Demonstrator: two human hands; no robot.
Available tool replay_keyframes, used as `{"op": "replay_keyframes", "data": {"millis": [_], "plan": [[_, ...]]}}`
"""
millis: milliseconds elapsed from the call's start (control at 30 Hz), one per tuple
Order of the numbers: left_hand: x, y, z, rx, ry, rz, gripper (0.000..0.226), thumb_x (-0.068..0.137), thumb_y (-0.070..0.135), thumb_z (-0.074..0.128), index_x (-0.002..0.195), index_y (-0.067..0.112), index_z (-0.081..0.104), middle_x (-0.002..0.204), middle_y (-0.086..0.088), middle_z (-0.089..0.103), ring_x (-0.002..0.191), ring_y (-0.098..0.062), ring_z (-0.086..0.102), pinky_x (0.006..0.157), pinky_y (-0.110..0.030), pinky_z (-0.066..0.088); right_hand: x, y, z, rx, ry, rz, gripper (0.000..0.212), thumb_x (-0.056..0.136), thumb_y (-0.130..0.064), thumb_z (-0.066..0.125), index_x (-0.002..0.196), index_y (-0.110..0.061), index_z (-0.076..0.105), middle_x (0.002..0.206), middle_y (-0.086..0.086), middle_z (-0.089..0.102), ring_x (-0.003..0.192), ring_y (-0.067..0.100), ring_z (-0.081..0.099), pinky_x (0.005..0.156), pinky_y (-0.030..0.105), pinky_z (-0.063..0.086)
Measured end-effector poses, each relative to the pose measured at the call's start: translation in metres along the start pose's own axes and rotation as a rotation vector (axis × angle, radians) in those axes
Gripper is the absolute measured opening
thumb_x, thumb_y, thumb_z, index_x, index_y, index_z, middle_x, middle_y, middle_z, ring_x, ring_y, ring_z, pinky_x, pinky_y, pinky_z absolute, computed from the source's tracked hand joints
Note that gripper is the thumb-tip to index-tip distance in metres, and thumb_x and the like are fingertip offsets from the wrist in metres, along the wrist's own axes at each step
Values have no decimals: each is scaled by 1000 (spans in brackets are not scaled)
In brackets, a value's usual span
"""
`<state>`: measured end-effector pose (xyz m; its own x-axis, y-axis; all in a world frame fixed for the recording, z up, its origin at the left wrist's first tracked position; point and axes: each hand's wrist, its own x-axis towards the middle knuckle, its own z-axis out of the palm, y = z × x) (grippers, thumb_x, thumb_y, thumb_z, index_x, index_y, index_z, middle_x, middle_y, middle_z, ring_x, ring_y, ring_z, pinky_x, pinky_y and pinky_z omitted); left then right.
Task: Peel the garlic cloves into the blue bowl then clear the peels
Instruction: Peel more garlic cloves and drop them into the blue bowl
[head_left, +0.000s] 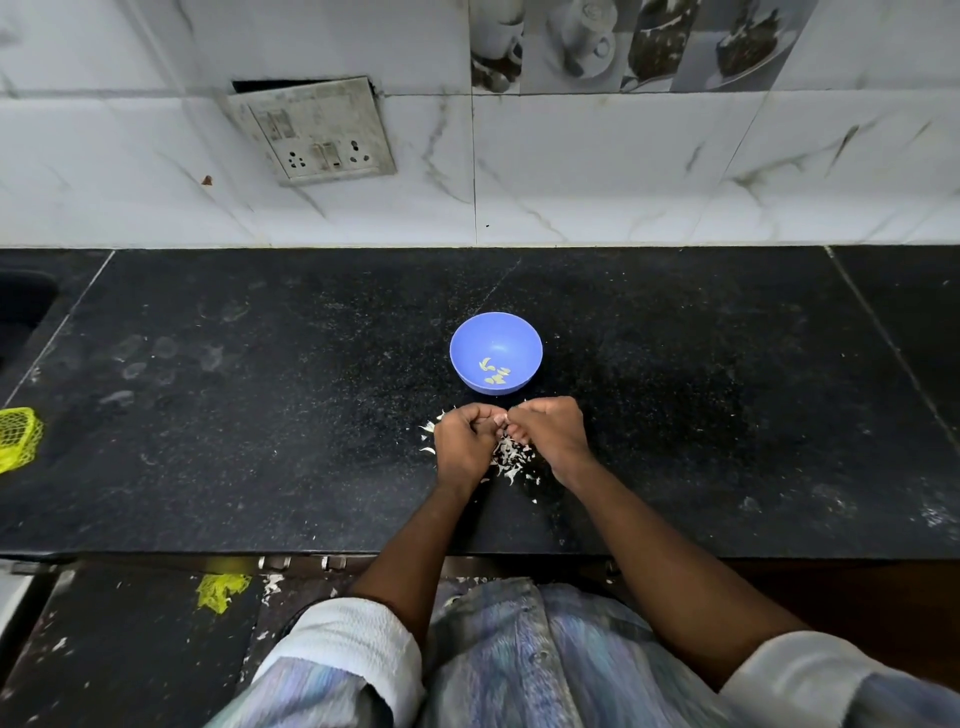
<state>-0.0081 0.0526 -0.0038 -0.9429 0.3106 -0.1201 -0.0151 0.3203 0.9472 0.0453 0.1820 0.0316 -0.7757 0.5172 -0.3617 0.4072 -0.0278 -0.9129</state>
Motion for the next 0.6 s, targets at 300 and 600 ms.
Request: {"op": "replay_keyframes", "data": {"millis": [300,600], "plan": [[11,-8,-1,-14,40,26,14,98,8,68,97,16,79,82,5,78,76,-20,74,77,-42,62,9,-4,4,78,-57,20,14,88,-8,66,82,-3,79,77,17,76,68,19,68,64,27,55],[19,-10,-2,-29,47,-19,8,95,10,74,96,15,80,83,4,79,74,-12,72,76,-38,62,17,-2,3,7,-12,-3,9,79,-3,83,85,-5,77,76,13,76,63,9,66,57,20,51]]}}
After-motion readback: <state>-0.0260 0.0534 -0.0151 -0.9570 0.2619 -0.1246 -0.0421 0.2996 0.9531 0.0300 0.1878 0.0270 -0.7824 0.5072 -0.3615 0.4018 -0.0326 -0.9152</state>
